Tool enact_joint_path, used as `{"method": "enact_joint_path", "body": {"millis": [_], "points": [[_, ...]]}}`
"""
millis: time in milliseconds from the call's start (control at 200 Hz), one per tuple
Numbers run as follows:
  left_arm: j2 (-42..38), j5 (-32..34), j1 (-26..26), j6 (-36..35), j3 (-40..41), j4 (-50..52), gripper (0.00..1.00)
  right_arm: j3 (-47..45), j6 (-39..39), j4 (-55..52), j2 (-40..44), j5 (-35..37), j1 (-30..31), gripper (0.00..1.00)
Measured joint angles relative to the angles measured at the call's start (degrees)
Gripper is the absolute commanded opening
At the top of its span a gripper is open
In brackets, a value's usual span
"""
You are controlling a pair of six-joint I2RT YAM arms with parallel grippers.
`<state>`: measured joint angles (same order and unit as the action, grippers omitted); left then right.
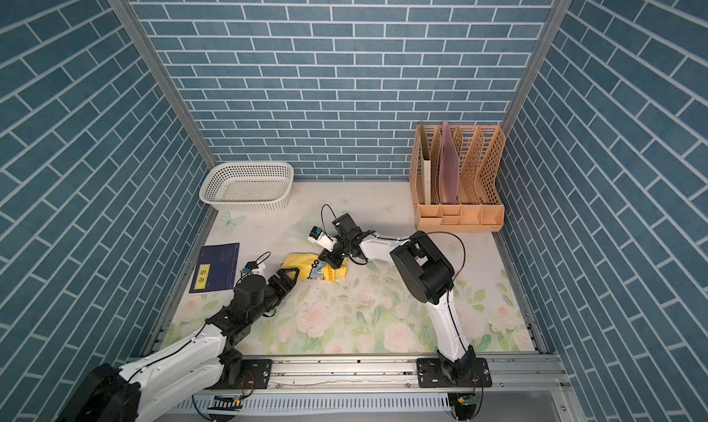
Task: Roll up the pillowcase
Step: Roll the pillowcase at the center of the board, then pick up the pillowcase at the center of the board.
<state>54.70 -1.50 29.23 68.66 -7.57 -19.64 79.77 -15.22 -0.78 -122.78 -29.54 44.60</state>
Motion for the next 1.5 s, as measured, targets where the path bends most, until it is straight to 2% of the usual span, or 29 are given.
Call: {"method": "enact_joint_path", "body": {"millis": [80, 295, 515, 645, 760, 975, 1045, 1105, 1185, 1340, 1500], "points": [[4.04, -0.31, 0.68, 2.21, -0.52, -0.85, 0.89, 0.00, 0.00, 0.00, 0.00, 0.02, 0.00, 0.00], [7.82, 0.33, 3.39, 6.43, -3.06, -3.56, 0.91, -0.04, 0.00, 0.09, 0.00, 0.42, 0.00, 0.00], [23.45, 1.40, 4.07, 8.96, -6.51, -17.22, 0.90, -0.70, 0.00, 0.63, 0.00, 0.37, -0.15, 0.00], [29.35, 2.73, 4.28, 9.42, -9.18, -21.77, 0.87, -1.22, 0.00, 1.14, 0.04, 0.28, -0.39, 0.00], [34.01, 4.39, 4.35, 10.64, -10.91, -25.16, 0.76, -2.16, 0.00, 1.68, 0.42, 0.13, -0.87, 0.00], [43.17, 6.27, 3.48, 11.89, -14.84, -30.97, 0.46, -3.06, 0.00, 2.38, 0.70, -0.33, -1.68, 0.00], [45.48, 6.60, 3.15, 11.56, -16.24, -31.85, 0.33, -3.13, 0.00, 2.47, 0.72, -0.33, -1.88, 0.00], [46.93, 6.62, 2.86, 10.47, -17.35, -31.63, 0.16, -3.52, 0.00, 2.67, 0.85, -0.33, -1.92, 0.00], [48.59, 6.40, 2.21, 9.31, -18.78, -30.80, 0.00, -4.22, 0.09, 3.23, 1.11, -0.31, -1.92, 0.00], [49.77, 3.85, 0.35, 6.10, -20.92, -30.12, 0.00, -8.09, 1.62, 5.07, 4.66, -0.07, -2.82, 0.00], [48.46, 3.30, -1.81, 1.95, -21.73, -27.87, 0.00, -16.37, 6.05, 6.64, 16.02, 2.89, -5.68, 0.01]]}}
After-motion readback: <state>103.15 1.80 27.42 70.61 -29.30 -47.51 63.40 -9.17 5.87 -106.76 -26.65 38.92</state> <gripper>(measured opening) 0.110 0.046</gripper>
